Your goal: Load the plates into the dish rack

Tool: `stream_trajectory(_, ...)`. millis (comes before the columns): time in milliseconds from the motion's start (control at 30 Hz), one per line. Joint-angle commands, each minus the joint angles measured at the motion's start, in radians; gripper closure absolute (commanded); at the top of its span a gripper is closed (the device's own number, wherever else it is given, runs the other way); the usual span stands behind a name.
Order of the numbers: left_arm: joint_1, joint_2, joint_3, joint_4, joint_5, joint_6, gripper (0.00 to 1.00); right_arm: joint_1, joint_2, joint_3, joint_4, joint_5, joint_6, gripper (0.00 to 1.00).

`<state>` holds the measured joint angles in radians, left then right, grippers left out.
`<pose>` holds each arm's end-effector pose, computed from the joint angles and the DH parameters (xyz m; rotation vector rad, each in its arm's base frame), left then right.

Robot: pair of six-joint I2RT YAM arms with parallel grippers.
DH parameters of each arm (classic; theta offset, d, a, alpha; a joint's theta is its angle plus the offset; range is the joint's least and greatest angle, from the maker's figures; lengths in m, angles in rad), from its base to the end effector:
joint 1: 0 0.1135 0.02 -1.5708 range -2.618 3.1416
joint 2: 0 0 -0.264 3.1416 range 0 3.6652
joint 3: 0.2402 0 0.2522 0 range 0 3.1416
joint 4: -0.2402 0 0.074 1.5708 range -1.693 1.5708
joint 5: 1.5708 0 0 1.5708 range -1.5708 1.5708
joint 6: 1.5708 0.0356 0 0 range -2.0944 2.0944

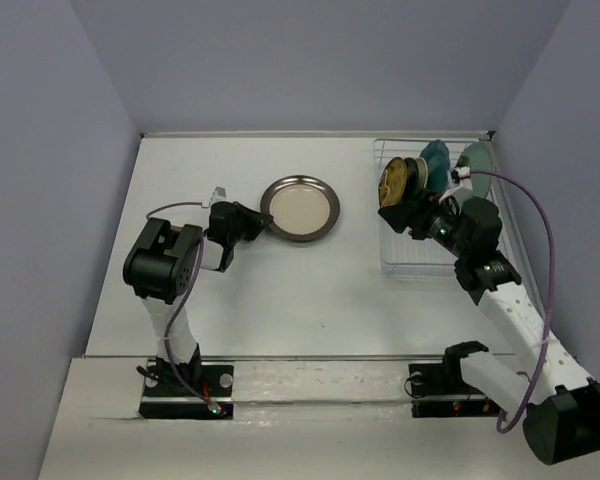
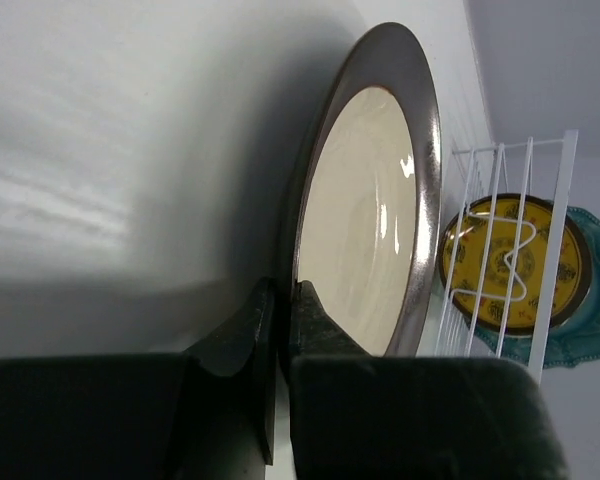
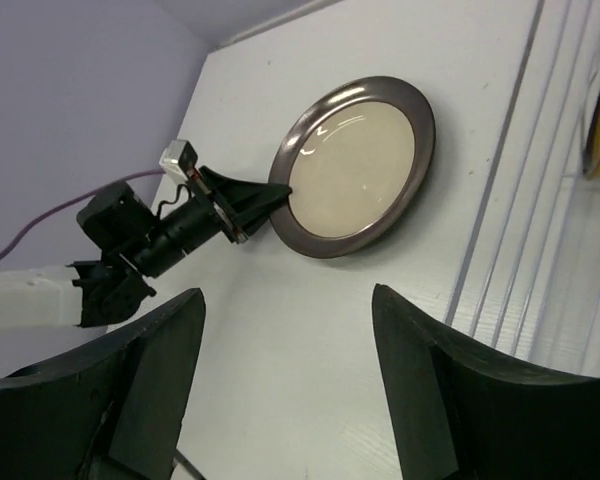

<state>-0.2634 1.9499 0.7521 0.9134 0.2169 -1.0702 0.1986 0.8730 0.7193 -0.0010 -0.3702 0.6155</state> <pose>0.3526 -0.1030 0.1220 -0.6345 1.9021 -1.0974 0.2009 0.0536 0.3211 0.0893 1.8017 0.9100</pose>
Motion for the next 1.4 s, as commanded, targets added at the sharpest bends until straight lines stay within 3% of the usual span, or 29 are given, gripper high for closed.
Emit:
stream_trajectory(0, 0.020, -0.221, -0.158, 0.200, 0.047, -0.004, 0.94, 0.114, 0.101, 0.072, 0.075, -0.058, -0.019, 0.23)
stream_trajectory(167, 0.020, -0.393, -0.325, 0.314, 0.107, -0.066, 0.94, 0.219, 0.231, 0.132, 0.044, 0.062, -0.062, 0.20)
stream_trajectory(467, 0.016, -0.741, -0.428, 0.165, 0.162, 0.006, 0.94, 0.246, 0.408, 0.181, 0.007, 0.135, -0.071, 0.16)
stream_trajectory(733, 0.000, -0.864, -0.412, 0.081, 0.214, 0.021, 0.94, 0.280, 0.503, 0.174, 0.131, -0.050, -0.008, 0.14)
stream_trajectory(867, -0.007, -0.904, -0.410, 0.064, 0.243, 0.016, 0.94, 0.280, 0.526, 0.141, 0.225, -0.127, 0.018, 0.20)
stream_trajectory(933, -0.008, -0.925, -0.404, 0.045, 0.262, 0.016, 0.94, 0.280, 0.544, 0.124, 0.283, -0.160, 0.044, 0.33)
stream_trajectory(967, -0.010, -0.942, -0.401, 0.032, 0.280, 0.015, 0.93, 0.280, 0.549, 0.118, 0.326, -0.177, 0.055, 0.47)
stream_trajectory(1000, -0.010, -0.954, -0.399, 0.022, 0.289, 0.018, 0.80, 0.280, 0.554, 0.112, 0.335, -0.177, 0.064, 0.77)
stream_trajectory(1033, -0.008, -0.965, -0.398, 0.012, 0.298, 0.022, 0.71, 0.280, 0.548, 0.108, 0.344, -0.171, 0.070, 0.90)
stream_trajectory(1067, -0.010, -0.979, -0.387, -0.028, 0.305, 0.032, 0.62, 0.280, 0.543, 0.100, 0.346, -0.161, 0.075, 0.93)
stream_trajectory(1100, -0.008, -1.014, -0.379, -0.066, 0.311, 0.064, 0.45, 0.280, 0.534, 0.097, 0.342, -0.127, 0.073, 0.93)
stream_trajectory(1200, -0.008, -1.100, -0.338, -0.232, 0.309, 0.154, 0.19, 0.280, 0.460, 0.103, 0.282, -0.006, 0.052, 0.93)
stream_trajectory(1300, -0.010, -1.190, -0.290, -0.411, 0.311, 0.248, 0.01, 0.243, 0.361, 0.143, 0.191, 0.106, 0.010, 0.93)
stream_trajectory(1367, -0.010, -1.235, -0.269, -0.497, 0.309, 0.300, 0.01, 0.207, 0.310, 0.173, 0.147, 0.157, -0.019, 0.93)
